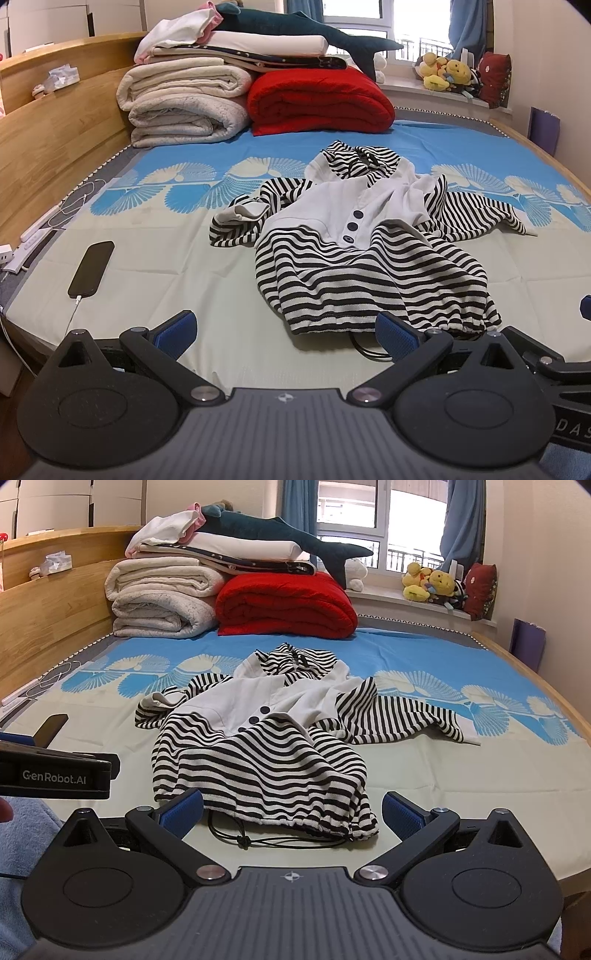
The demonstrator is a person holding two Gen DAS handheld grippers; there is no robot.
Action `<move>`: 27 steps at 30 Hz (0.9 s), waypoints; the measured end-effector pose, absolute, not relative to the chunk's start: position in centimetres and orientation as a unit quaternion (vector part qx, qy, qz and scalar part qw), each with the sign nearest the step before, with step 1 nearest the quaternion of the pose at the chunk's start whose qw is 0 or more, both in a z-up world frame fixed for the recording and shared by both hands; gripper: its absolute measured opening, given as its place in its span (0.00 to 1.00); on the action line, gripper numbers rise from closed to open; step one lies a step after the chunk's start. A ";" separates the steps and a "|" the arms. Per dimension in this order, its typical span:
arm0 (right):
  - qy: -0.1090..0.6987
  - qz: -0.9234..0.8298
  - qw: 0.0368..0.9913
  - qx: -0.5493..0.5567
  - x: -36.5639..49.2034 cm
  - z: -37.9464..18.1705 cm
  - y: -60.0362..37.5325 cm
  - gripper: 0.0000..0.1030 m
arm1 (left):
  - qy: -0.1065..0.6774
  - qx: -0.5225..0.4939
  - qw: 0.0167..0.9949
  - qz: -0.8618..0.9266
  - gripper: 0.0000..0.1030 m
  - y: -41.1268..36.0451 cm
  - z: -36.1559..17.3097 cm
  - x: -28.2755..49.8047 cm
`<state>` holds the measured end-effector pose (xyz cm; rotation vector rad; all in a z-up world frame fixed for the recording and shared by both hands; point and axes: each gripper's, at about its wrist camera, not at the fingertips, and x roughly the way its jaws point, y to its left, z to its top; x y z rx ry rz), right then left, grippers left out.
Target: Fold small clothes
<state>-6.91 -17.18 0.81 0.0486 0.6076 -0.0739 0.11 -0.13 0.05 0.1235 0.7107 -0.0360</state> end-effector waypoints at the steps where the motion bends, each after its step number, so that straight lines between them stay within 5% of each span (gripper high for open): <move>1: 0.299 -0.036 0.953 0.024 -6.9 0.8 -17.2 0.99 | 0.347 0.061 0.936 -0.018 1.00 -0.1 0.1 0.1; 27: 0.305 -0.039 0.950 0.043 -5.0 0.2 -18.6 0.99 | 0.374 0.048 0.926 -0.028 1.00 1.1 -0.6 3.0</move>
